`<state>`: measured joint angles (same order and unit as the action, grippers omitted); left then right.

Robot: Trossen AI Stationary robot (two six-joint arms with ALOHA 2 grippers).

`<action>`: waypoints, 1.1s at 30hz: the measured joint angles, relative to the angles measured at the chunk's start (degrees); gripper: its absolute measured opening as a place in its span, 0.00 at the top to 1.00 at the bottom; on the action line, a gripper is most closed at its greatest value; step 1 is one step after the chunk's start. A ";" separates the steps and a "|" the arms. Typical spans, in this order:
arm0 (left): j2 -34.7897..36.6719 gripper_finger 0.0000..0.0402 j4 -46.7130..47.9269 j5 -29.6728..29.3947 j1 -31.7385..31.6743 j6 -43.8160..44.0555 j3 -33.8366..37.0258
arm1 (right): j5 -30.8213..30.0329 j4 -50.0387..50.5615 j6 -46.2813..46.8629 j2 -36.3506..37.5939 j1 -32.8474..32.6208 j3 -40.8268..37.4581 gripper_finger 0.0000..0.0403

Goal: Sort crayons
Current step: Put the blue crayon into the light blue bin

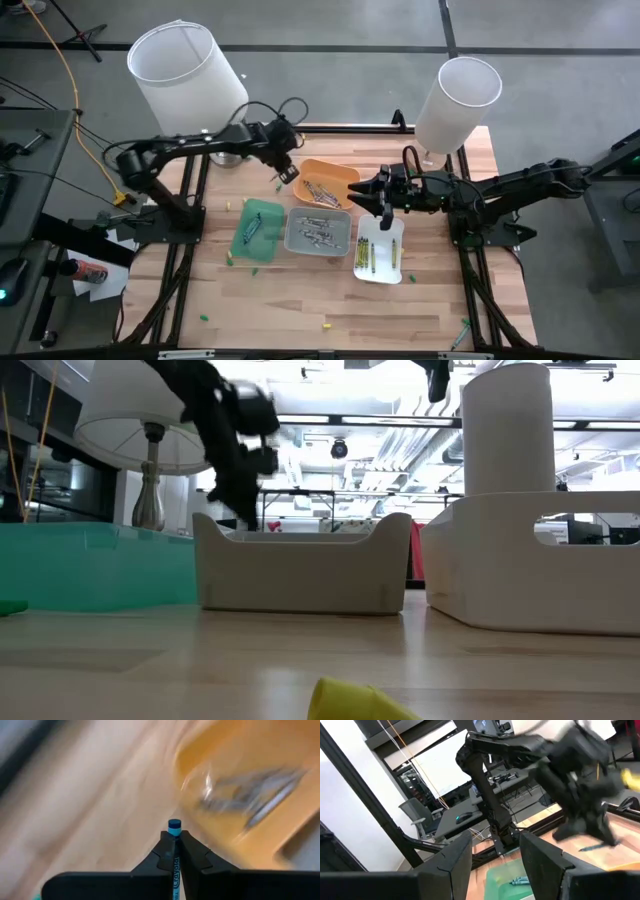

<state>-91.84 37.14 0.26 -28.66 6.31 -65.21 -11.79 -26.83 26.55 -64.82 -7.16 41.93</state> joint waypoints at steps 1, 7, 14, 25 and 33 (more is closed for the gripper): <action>1.82 1.00 -2.07 -0.27 0.91 0.53 0.00 | 0.16 0.02 0.01 0.00 0.00 0.00 0.60; 12.84 1.00 -12.70 -0.70 9.08 0.61 -0.04 | 0.85 -0.42 0.01 0.00 0.00 0.00 0.60; 22.26 1.00 -24.89 -0.87 20.94 -3.39 -0.09 | 0.85 -0.40 0.43 -0.01 0.00 0.00 0.60; 27.07 1.00 -29.18 -9.74 35.51 -4.99 -0.06 | 0.85 -0.37 0.43 0.00 0.00 0.00 0.60; 31.13 1.00 -53.42 -9.89 37.40 -0.53 15.64 | 0.85 0.06 0.45 0.00 -0.01 0.00 0.60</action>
<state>-60.71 -16.28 -9.63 8.74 5.78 -49.57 -10.94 -26.77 27.00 -64.82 -7.17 41.93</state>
